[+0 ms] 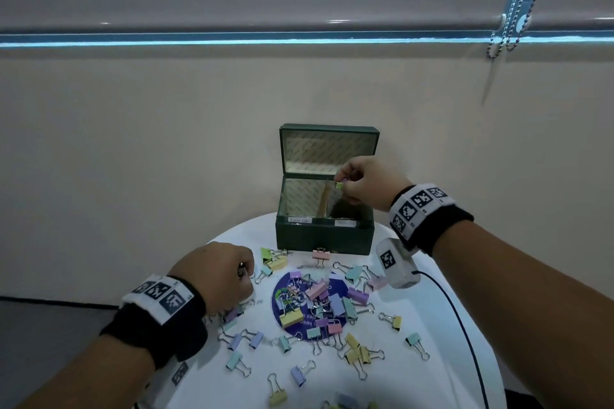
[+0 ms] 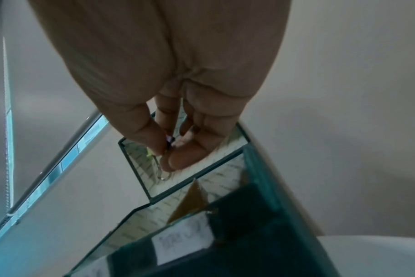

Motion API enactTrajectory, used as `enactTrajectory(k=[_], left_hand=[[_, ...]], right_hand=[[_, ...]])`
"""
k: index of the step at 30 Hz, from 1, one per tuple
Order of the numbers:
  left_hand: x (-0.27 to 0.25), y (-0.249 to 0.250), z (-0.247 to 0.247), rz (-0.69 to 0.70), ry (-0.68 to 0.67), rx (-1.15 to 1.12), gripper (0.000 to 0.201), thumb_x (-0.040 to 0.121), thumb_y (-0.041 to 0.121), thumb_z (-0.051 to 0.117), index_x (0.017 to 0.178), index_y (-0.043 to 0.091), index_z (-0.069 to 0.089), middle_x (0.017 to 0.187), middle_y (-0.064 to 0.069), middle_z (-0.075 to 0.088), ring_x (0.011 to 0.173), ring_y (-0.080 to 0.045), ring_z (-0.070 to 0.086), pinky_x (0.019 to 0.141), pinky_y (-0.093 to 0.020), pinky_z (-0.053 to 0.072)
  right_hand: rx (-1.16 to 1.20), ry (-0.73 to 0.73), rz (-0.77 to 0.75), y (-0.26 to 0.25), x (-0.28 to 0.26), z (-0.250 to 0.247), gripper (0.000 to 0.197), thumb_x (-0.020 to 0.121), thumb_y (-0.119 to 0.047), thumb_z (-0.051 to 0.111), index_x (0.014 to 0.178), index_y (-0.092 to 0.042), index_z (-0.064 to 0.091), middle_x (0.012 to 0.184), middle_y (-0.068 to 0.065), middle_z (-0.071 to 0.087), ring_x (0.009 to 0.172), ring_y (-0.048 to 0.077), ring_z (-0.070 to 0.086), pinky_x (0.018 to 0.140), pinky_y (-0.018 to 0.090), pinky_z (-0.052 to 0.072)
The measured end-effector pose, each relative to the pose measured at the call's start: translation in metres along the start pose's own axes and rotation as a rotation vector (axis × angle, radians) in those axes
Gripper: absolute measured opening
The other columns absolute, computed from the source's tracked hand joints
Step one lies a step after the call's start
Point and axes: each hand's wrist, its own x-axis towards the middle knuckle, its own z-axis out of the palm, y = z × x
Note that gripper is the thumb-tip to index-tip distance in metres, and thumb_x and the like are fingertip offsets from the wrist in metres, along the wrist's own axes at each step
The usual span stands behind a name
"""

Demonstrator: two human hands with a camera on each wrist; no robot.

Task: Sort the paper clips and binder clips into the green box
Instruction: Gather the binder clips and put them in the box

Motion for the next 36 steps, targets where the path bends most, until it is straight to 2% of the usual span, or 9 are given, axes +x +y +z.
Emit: enactTrajectory(k=[5, 8, 9, 13, 18, 23, 26, 30, 36], left_hand=[[0.000, -0.001, -0.001, 0.013, 0.038, -0.027, 0.014, 0.082, 0.032, 0.052, 0.091, 0.035, 0.062, 0.082, 0.012, 0.063, 0.076, -0.005, 0.057, 0.063, -0.021, 0.044], [0.000, 0.000, -0.003, 0.034, 0.061, -0.038, 0.014, 0.084, 0.033, 0.053, 0.094, 0.037, 0.063, 0.086, 0.014, 0.063, 0.078, -0.005, 0.057, 0.068, -0.021, 0.045], [0.000, 0.000, -0.005, 0.042, 0.067, -0.043, 0.014, 0.085, 0.033, 0.054, 0.095, 0.037, 0.063, 0.087, 0.014, 0.064, 0.078, -0.005, 0.057, 0.070, -0.022, 0.047], [0.008, 0.004, -0.023, 0.065, 0.096, -0.142, 0.011, 0.084, 0.029, 0.060, 0.091, 0.033, 0.068, 0.084, 0.015, 0.067, 0.076, -0.004, 0.060, 0.074, -0.026, 0.053], [0.048, 0.031, -0.059, 0.122, 0.177, -0.316, 0.007, 0.081, 0.024, 0.064, 0.082, 0.029, 0.068, 0.074, 0.013, 0.063, 0.068, -0.005, 0.057, 0.060, -0.020, 0.041], [0.100, 0.069, -0.065, 0.172, 0.195, -0.304, 0.008, 0.085, 0.023, 0.061, 0.086, 0.028, 0.068, 0.077, 0.016, 0.059, 0.075, -0.010, 0.057, 0.062, -0.021, 0.039], [0.118, 0.083, -0.053, 0.161, 0.103, -0.182, 0.021, 0.092, 0.035, 0.062, 0.109, 0.026, 0.069, 0.105, 0.004, 0.067, 0.098, -0.019, 0.062, 0.081, -0.026, 0.047], [0.121, 0.084, -0.048, 0.181, 0.010, -0.054, 0.047, 0.097, 0.046, 0.055, 0.140, 0.027, 0.053, 0.131, 0.001, 0.063, 0.115, -0.021, 0.060, 0.093, -0.029, 0.045], [0.097, 0.050, -0.061, 0.211, 0.199, -0.140, 0.010, 0.093, 0.029, 0.063, 0.099, 0.026, 0.070, 0.091, 0.009, 0.068, 0.088, -0.013, 0.064, 0.083, -0.031, 0.053]], right_hand=[[-0.073, -0.084, -0.078, -0.022, 0.010, 0.019, 0.027, 0.092, -0.006, 0.065, 0.106, -0.025, 0.077, 0.105, -0.007, 0.074, 0.068, -0.006, 0.062, 0.078, 0.023, 0.060], [-0.225, -0.165, -0.096, -0.026, 0.012, 0.021, 0.044, 0.094, -0.003, 0.054, 0.114, -0.037, 0.074, 0.133, -0.009, 0.063, 0.044, -0.008, 0.050, 0.047, 0.010, 0.045], [-0.248, -0.155, -0.099, -0.023, 0.010, 0.019, 0.044, 0.094, -0.004, 0.053, 0.114, -0.038, 0.074, 0.136, -0.008, 0.062, 0.046, -0.005, 0.048, 0.047, 0.011, 0.042], [-0.207, -0.075, -0.151, -0.006, -0.014, 0.002, 0.025, 0.093, -0.007, 0.060, 0.102, -0.026, 0.074, 0.103, -0.012, 0.070, 0.080, 0.001, 0.060, 0.084, 0.025, 0.056], [-0.328, -0.246, -0.081, 0.030, -0.059, -0.010, 0.011, 0.090, -0.017, 0.067, 0.091, -0.024, 0.074, 0.085, -0.014, 0.069, 0.074, -0.001, 0.060, 0.070, 0.015, 0.047], [-0.443, -0.368, 0.013, 0.051, -0.072, 0.009, 0.018, 0.088, -0.026, 0.066, 0.098, -0.040, 0.073, 0.089, -0.026, 0.065, 0.086, 0.000, 0.064, 0.082, 0.024, 0.055], [-0.373, -0.392, 0.052, 0.050, -0.073, 0.019, 0.023, 0.090, -0.020, 0.067, 0.105, -0.036, 0.074, 0.097, -0.021, 0.068, 0.090, 0.002, 0.065, 0.079, 0.016, 0.049], [-0.378, -0.386, 0.009, 0.046, -0.072, 0.031, 0.029, 0.090, -0.019, 0.067, 0.111, -0.037, 0.072, 0.104, -0.019, 0.068, 0.097, 0.005, 0.064, 0.090, 0.024, 0.051], [-0.341, -0.418, 0.011, 0.042, -0.074, 0.033, 0.032, 0.092, -0.019, 0.064, 0.120, -0.035, 0.068, 0.103, -0.019, 0.065, 0.083, 0.001, 0.061, 0.084, 0.023, 0.052]])
